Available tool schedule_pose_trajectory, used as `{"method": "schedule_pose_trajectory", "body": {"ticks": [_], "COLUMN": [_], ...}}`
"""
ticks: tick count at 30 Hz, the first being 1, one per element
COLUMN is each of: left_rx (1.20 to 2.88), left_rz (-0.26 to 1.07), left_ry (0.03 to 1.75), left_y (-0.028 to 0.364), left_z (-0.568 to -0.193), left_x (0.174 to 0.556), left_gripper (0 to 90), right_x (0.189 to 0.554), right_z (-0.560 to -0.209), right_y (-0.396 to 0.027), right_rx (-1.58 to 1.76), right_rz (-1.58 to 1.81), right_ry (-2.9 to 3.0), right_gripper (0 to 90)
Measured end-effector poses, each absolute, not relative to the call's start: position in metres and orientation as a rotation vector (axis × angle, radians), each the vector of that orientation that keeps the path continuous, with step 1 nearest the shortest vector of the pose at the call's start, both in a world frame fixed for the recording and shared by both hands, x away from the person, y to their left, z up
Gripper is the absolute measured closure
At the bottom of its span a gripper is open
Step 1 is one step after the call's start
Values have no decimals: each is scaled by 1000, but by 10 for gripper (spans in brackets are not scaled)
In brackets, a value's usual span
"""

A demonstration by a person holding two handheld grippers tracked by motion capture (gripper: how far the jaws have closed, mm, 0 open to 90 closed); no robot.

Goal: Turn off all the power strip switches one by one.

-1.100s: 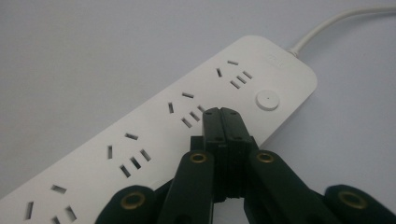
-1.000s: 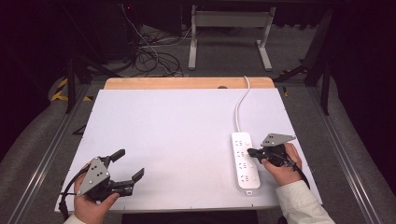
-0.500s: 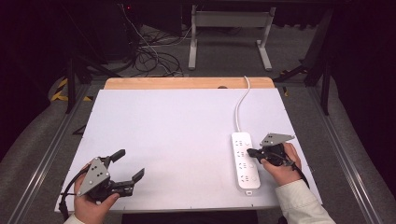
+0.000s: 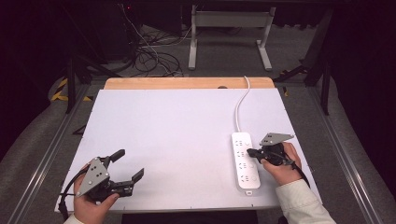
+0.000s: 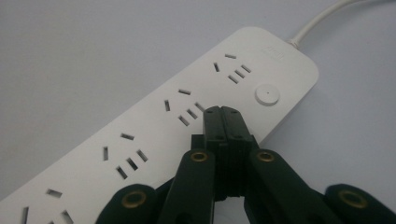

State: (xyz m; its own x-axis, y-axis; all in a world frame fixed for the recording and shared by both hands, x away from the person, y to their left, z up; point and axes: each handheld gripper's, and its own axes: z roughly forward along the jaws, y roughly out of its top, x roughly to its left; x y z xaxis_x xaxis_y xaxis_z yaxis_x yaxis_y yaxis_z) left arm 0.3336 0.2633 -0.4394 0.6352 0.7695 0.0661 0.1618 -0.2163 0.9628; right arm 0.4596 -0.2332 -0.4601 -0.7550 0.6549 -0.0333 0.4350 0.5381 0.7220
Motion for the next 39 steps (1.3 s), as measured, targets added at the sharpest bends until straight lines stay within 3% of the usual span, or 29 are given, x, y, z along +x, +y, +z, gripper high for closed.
{"method": "schedule_pose_trajectory", "body": {"ticks": [30, 39], "left_rx": [1735, 1728], "left_rz": [675, 669], "left_ry": [763, 767], "left_y": [263, 263], "left_z": [-440, -440], "left_x": [335, 334], "left_gripper": [131, 131], "right_x": [460, 444], "right_z": [-458, -434], "right_y": [-232, -237], "right_rx": [938, 862], "right_rz": [1098, 1301], "right_ry": [2454, 2326], "right_gripper": [900, 900]}}
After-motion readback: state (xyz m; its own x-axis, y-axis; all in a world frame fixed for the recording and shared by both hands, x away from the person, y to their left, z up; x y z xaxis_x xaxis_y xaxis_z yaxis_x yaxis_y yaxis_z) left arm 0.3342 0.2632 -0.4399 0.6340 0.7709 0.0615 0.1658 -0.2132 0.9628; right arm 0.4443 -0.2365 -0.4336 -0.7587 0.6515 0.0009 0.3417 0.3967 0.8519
